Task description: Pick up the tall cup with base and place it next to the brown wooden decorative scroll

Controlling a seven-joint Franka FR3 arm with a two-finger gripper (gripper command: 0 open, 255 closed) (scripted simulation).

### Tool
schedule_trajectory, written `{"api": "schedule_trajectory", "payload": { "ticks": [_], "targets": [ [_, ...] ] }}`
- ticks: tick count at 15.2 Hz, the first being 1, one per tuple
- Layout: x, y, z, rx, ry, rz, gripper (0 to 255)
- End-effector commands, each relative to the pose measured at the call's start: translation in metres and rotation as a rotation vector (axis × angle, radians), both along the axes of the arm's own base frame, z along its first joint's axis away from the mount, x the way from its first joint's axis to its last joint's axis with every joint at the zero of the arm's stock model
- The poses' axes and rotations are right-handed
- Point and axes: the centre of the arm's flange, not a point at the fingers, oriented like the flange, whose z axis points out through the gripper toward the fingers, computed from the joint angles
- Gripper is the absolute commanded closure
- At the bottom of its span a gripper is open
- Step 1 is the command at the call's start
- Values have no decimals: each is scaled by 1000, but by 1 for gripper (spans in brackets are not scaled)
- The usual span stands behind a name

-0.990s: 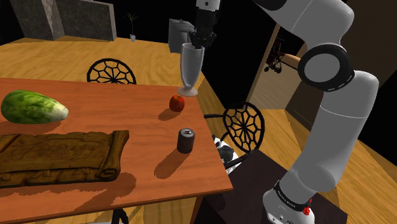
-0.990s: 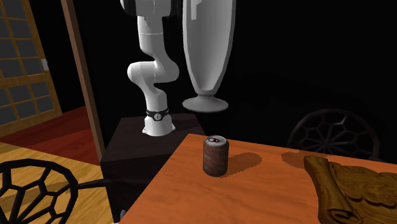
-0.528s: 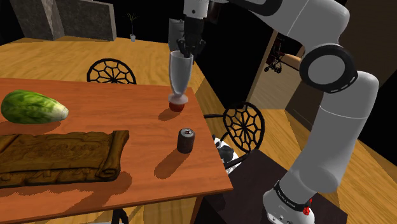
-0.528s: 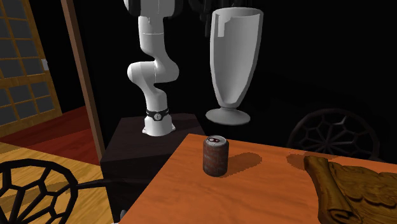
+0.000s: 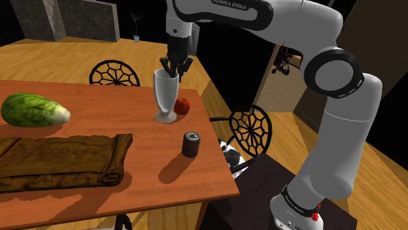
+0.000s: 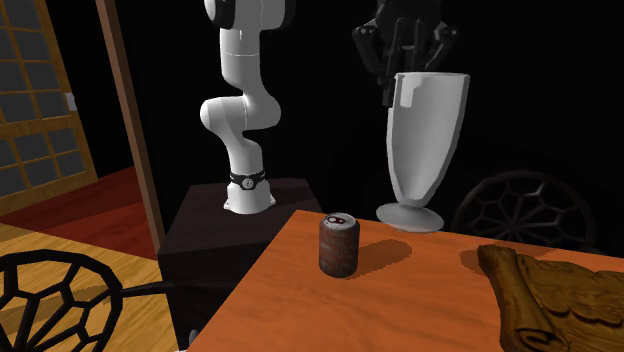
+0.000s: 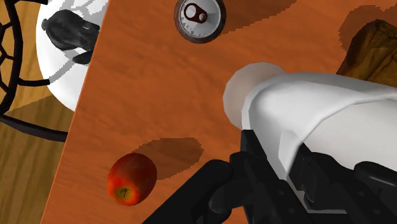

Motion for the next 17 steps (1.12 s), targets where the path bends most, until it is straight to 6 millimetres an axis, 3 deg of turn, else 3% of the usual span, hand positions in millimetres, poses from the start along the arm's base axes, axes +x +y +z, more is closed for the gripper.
{"api": "schedule_trajectory", "payload": {
  "ticks": [1, 7, 17],
  "targets": [
    [3, 20, -14, 1, -2, -1, 255],
    [8, 91, -63, 1, -2, -1, 255],
    [8, 91, -116, 1, -2, -1, 255]
  ]
}}
